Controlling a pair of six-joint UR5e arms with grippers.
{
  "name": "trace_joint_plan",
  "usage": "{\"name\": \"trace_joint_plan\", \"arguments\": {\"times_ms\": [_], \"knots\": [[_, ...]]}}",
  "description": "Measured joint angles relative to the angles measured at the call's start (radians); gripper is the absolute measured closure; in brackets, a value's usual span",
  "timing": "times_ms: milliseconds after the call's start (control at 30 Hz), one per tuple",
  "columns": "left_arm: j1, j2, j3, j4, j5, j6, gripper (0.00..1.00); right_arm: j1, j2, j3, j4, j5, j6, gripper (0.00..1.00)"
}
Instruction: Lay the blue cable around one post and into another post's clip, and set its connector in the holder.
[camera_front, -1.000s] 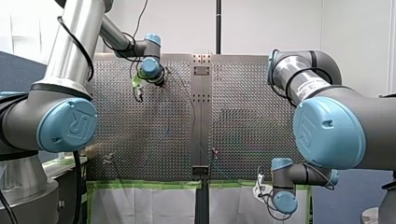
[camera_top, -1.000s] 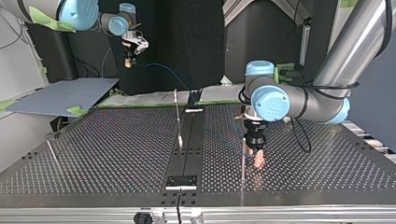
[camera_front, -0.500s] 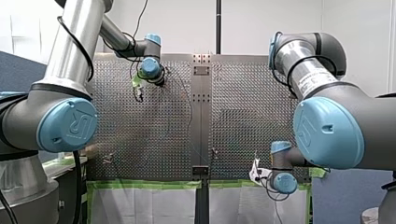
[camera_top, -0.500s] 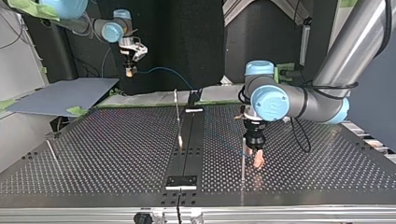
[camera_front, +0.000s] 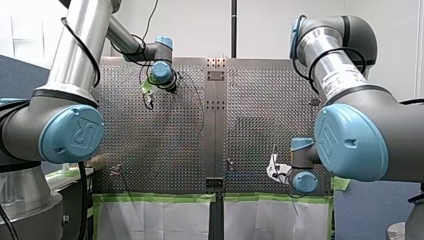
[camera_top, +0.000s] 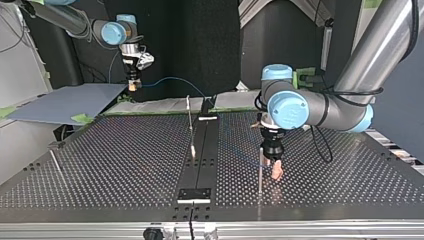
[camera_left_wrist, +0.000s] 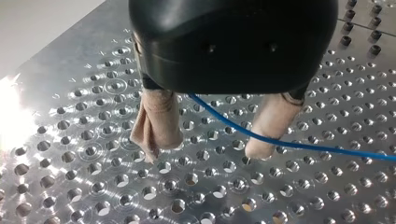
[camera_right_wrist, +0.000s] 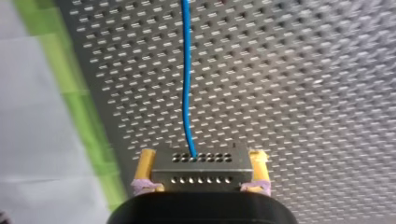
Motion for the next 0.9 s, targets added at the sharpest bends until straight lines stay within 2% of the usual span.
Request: {"name": "trace_joint_plan", "arguments": {"times_ms": [367, 700, 900], "knots": [[-0.003, 0.000, 0.000, -0.003, -0.017, -0.019, 0.00, -0.004, -0.090, 0.024, -0.085, -0.005, -0.005, 0.99], [-0.005, 0.000, 0.000, -0.023, -0.076, -0.088, 0.00, -0.005, -0.180, 0.025, -0.087, -0.006, -0.014, 0.99], [0.000, 0.000, 0.000, -0.035, -0.052, -0.141, 0.00, -0.005, -0.224, 0.025, -0.083, -0.007, -0.016, 0.99]]}}
